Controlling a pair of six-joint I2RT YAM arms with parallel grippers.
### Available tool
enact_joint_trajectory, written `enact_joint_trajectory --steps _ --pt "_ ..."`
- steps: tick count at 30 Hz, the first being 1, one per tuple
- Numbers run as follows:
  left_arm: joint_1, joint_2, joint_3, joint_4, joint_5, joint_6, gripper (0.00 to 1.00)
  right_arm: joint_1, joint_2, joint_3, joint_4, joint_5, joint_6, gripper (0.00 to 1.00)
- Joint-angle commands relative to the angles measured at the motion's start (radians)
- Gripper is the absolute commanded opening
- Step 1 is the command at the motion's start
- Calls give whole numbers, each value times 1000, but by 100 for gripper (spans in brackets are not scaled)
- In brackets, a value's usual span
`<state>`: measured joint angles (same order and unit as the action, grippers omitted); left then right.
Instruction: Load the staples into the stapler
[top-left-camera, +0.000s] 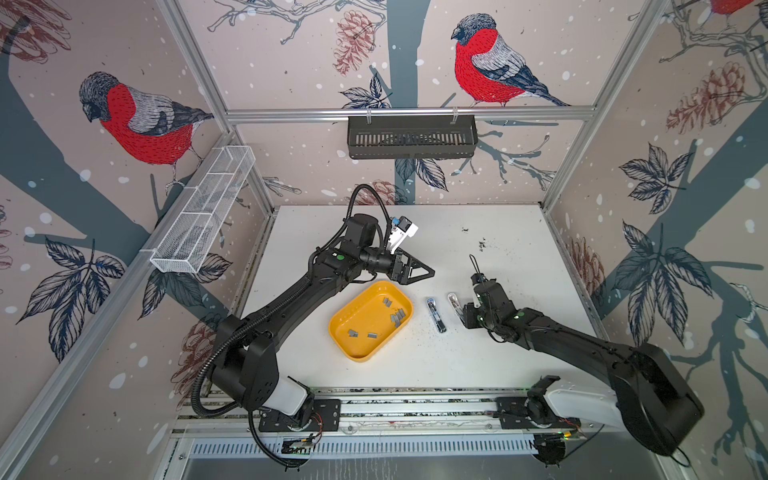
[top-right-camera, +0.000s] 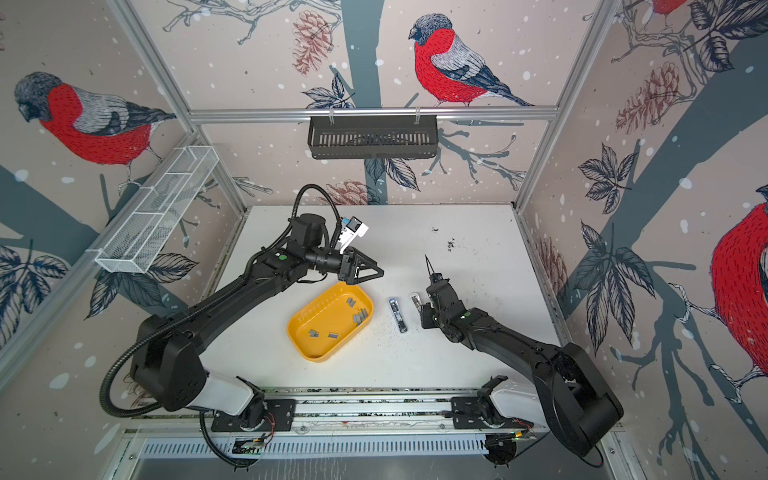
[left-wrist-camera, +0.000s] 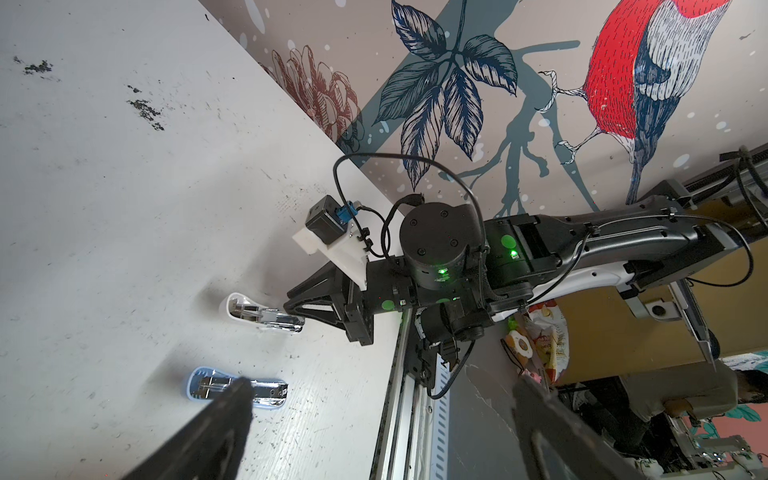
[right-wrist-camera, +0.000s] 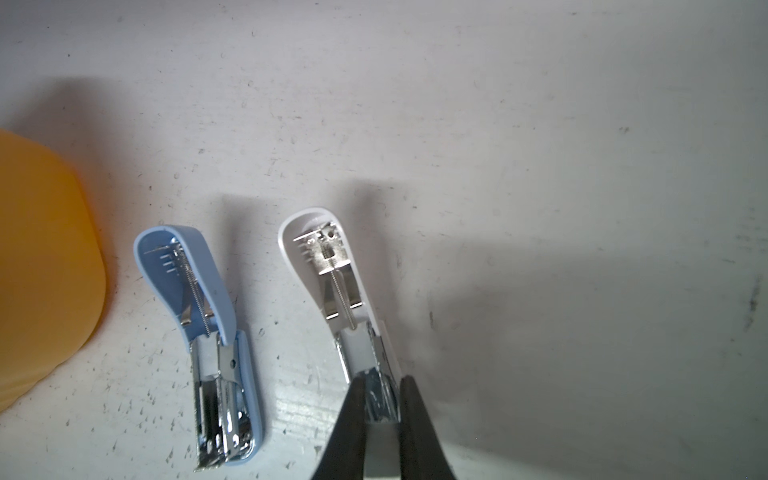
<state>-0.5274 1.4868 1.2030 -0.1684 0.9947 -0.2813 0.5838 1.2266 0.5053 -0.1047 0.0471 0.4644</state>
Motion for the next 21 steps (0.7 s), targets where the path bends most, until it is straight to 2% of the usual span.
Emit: enact_joint_trajectory --steps 1,21 --pt "-1 -7 5 7 11 21 97 8 8 7 -8 20 -13 11" --pt "-1 -5 6 6 18 21 97 33 50 18 0 9 -3 11"
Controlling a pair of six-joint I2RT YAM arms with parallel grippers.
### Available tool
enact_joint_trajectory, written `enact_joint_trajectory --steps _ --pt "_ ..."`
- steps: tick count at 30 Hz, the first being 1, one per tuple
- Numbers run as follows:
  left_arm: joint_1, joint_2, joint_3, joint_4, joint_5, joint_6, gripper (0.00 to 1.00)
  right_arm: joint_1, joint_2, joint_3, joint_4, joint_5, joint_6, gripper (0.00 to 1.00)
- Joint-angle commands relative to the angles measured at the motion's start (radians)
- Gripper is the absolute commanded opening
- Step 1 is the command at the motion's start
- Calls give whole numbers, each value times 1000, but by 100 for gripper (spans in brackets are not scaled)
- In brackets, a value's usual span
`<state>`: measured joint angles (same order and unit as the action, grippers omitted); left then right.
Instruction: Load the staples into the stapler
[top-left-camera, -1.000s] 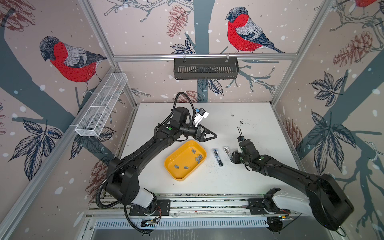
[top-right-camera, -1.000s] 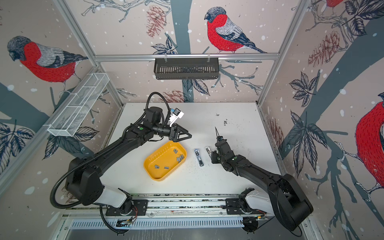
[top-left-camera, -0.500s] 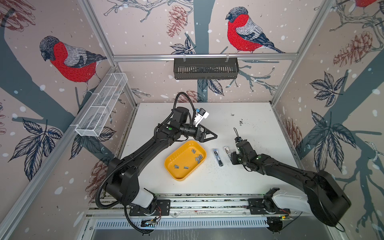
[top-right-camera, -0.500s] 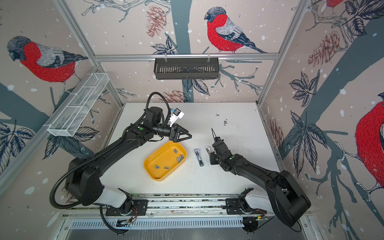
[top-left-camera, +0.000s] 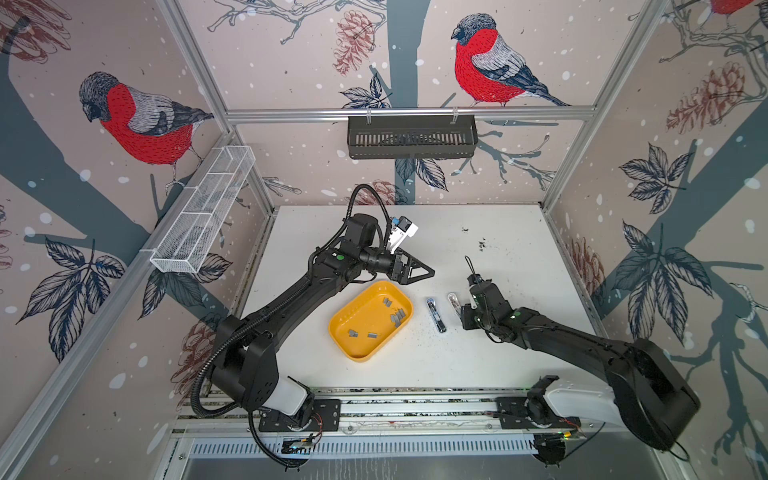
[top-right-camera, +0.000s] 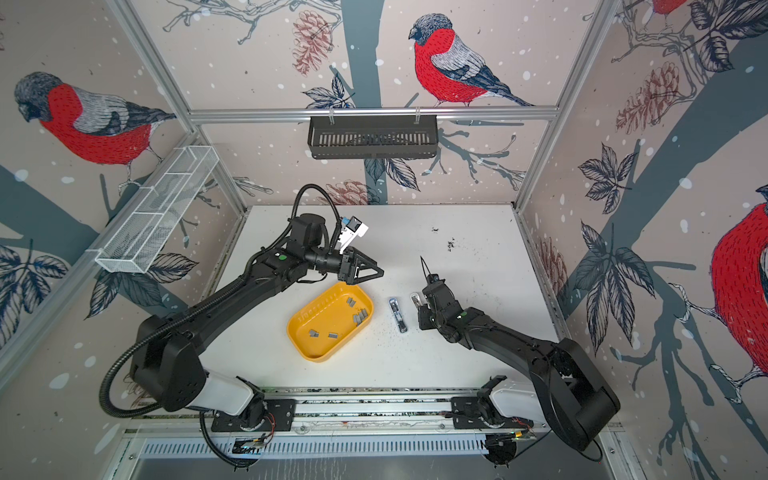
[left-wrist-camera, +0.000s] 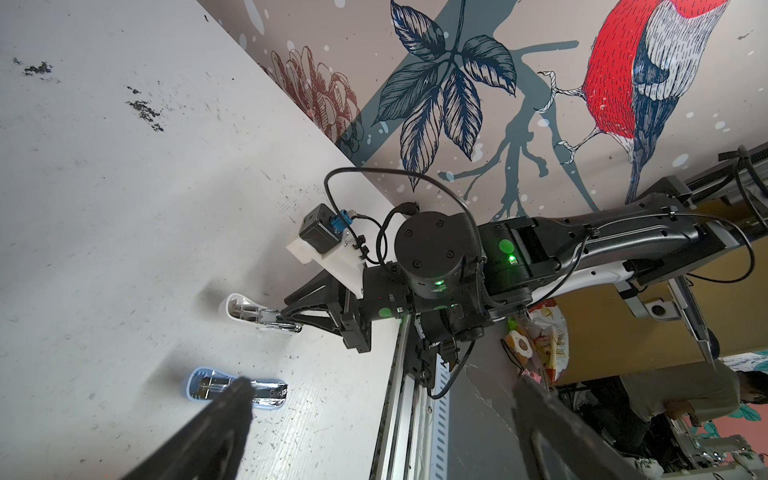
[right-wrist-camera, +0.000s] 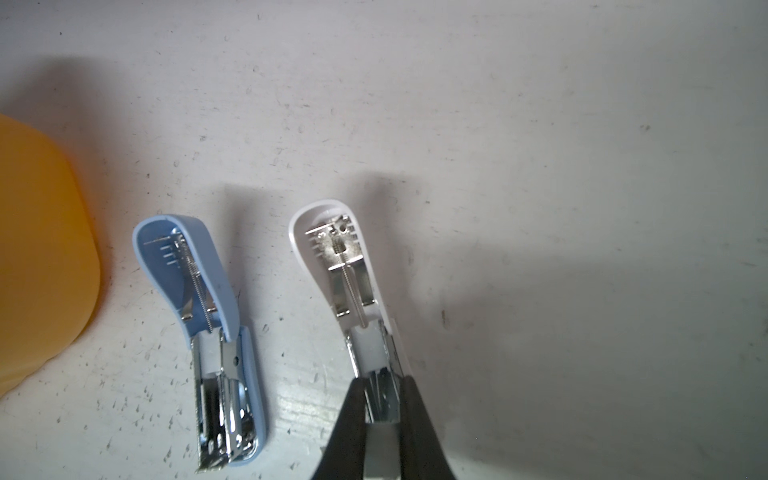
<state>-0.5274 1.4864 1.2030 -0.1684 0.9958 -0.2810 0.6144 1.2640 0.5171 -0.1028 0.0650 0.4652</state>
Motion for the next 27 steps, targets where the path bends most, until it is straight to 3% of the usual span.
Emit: enact_joint_trajectory --steps 1,27 --pt "0 -6 7 6 17 22 97 1 15 5 0 -13 -3 11" --pt "-1 -5 7 6 20 22 97 14 14 -1 17 -28 6 11"
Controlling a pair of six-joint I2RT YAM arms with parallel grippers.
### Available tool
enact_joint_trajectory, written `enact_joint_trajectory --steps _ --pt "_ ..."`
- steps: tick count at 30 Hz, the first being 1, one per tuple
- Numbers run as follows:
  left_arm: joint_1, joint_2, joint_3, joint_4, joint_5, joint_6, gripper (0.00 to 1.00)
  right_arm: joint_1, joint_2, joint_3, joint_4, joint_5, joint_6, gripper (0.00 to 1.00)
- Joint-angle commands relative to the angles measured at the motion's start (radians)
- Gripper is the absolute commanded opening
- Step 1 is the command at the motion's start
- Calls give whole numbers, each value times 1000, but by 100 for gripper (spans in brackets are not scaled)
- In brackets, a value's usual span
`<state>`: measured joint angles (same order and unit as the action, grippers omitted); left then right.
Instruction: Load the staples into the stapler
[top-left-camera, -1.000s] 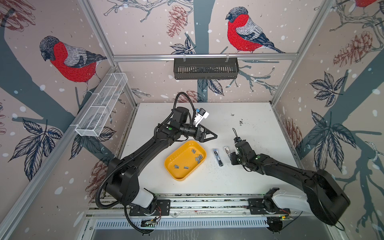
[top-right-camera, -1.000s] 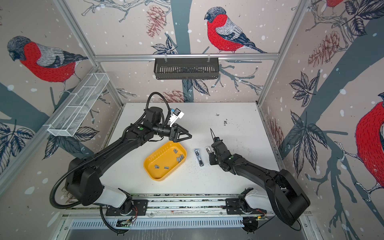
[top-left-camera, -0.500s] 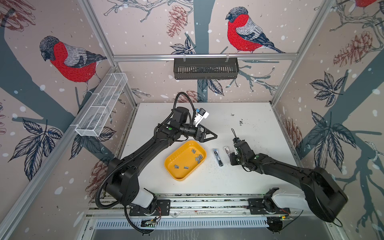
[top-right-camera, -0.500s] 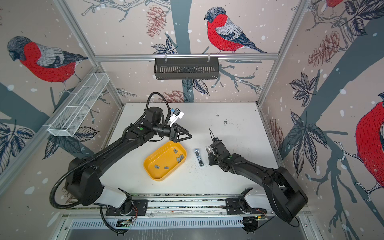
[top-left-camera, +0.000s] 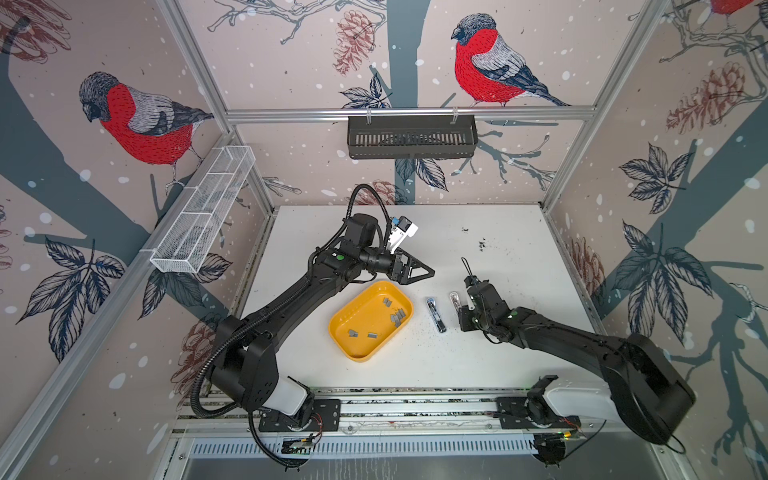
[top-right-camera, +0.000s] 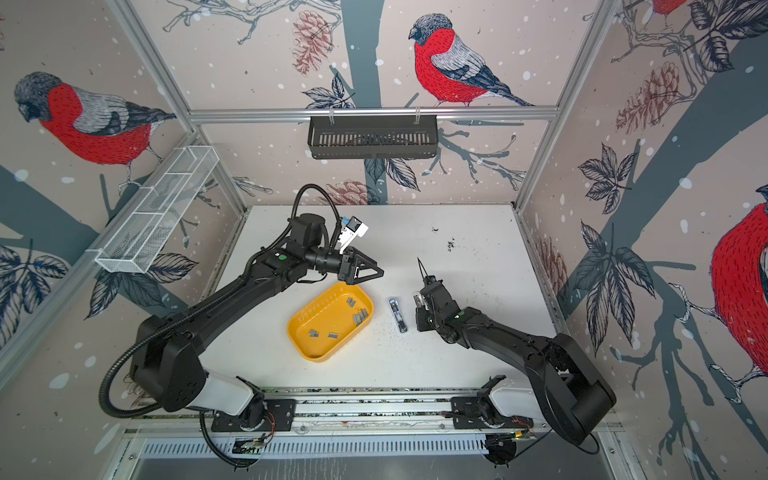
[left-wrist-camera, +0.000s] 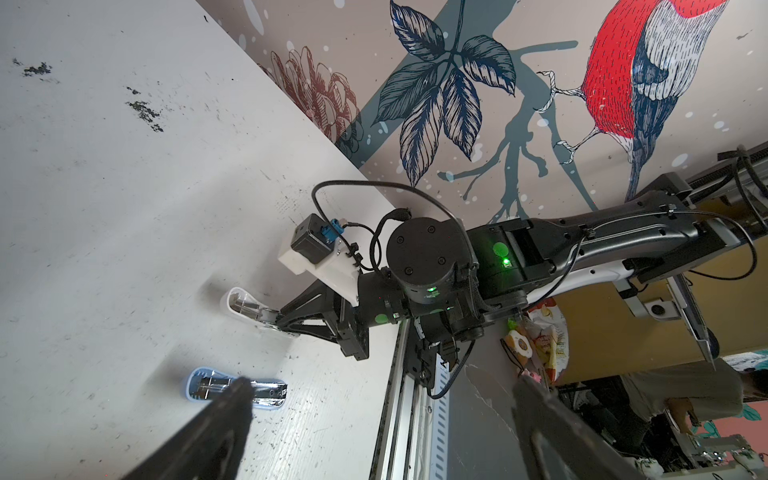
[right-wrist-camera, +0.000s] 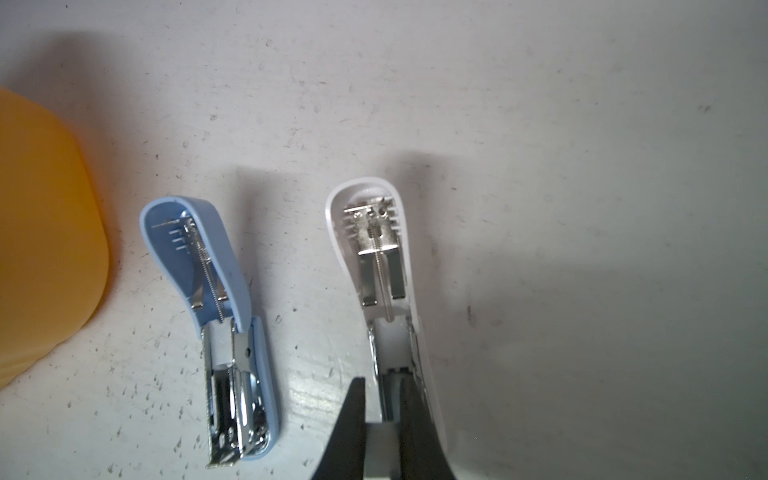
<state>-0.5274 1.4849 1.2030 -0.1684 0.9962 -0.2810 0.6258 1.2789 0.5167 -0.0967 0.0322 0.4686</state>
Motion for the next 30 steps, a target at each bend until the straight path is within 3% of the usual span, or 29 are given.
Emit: enact_joint_trajectory --steps 1,30 --pt "-2 -3 6 6 19 22 97 3 -2 -1 11 4 2 11" --pt "-8 -12 6 1 15 43 97 20 14 60 -71 113 -34 10"
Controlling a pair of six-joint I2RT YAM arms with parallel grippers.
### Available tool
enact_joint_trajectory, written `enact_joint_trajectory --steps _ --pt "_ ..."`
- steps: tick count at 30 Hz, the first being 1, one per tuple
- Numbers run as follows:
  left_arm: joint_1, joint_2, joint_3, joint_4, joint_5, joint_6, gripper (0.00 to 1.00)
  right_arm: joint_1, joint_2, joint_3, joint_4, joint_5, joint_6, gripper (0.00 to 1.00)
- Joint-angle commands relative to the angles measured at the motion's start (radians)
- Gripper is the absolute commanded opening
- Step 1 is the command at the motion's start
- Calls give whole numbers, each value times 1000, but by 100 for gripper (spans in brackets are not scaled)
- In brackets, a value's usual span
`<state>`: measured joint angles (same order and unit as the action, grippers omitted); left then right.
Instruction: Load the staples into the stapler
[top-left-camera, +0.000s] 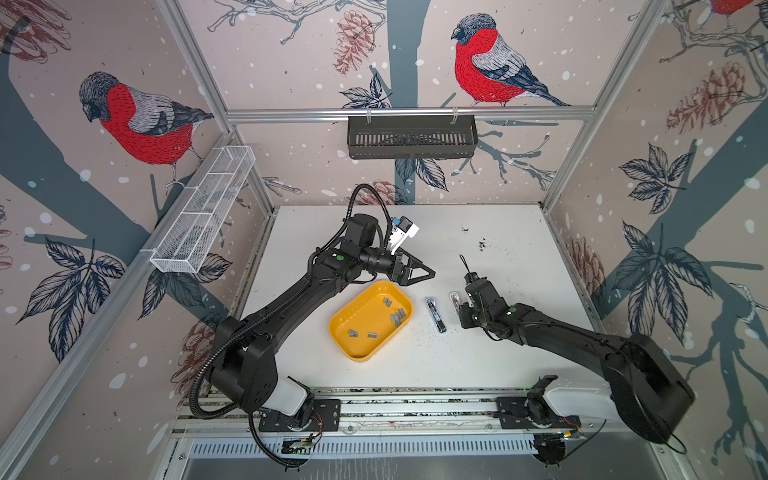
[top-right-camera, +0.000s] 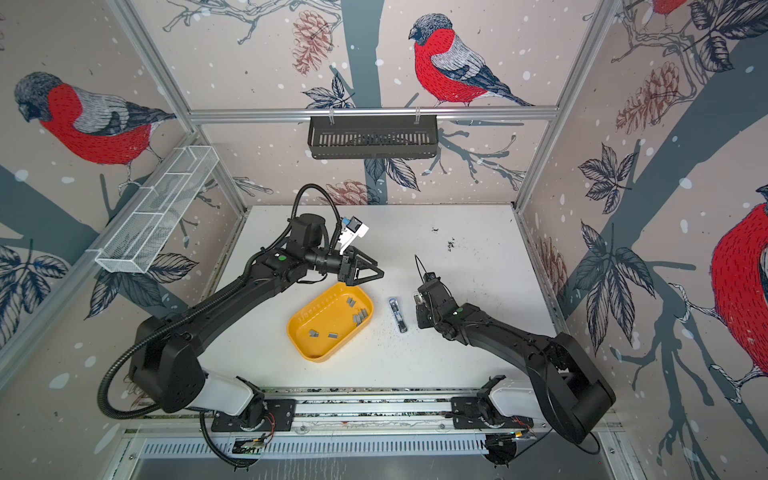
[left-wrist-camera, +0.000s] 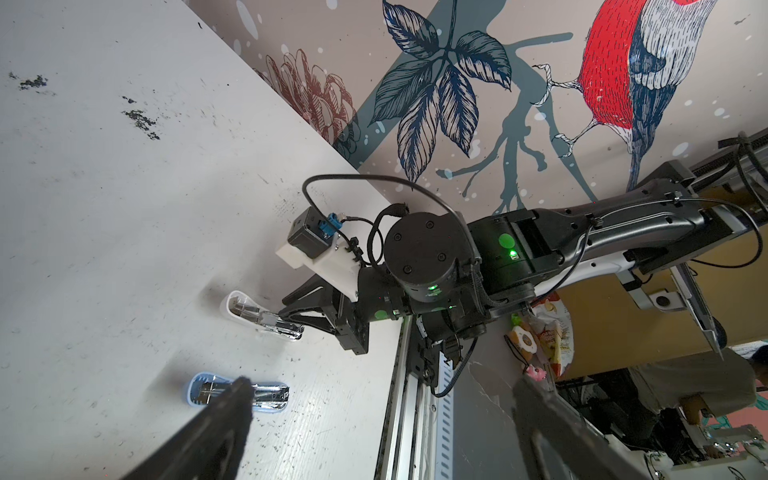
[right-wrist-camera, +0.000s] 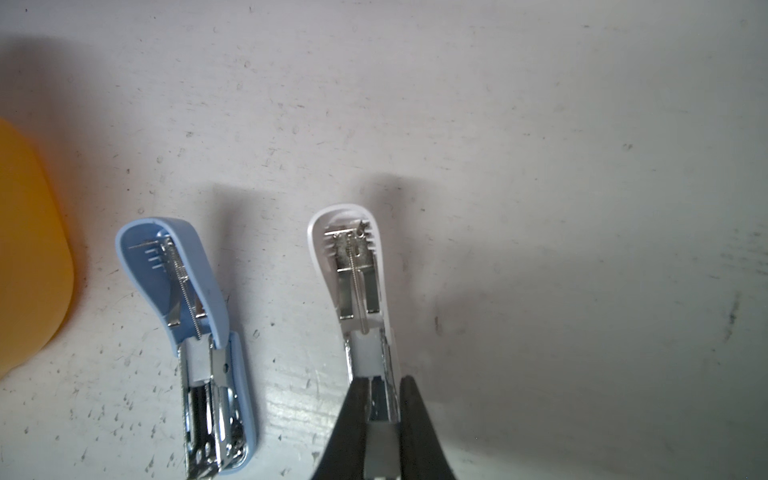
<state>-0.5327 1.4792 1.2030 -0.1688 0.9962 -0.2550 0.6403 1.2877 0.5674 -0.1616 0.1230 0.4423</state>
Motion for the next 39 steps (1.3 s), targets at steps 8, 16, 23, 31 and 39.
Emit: enact_joint_trajectory --steps 8,16,23,31,39 --pt "-1 -5 6 1 15 16 97 22 25 20 -7 33 -8 10" --pt "-2 -4 6 2 19 16 97 24 35 22 -7 32 -8 9" --pt "-2 -6 7 2 19 16 97 32 43 23 -10 35 -4 9" --pt "-2 -7 6 2 20 17 97 38 41 15 -1 20 0 9" --pt "-2 -8 6 1 20 16 97 41 10 -6 24 -14 2 9"
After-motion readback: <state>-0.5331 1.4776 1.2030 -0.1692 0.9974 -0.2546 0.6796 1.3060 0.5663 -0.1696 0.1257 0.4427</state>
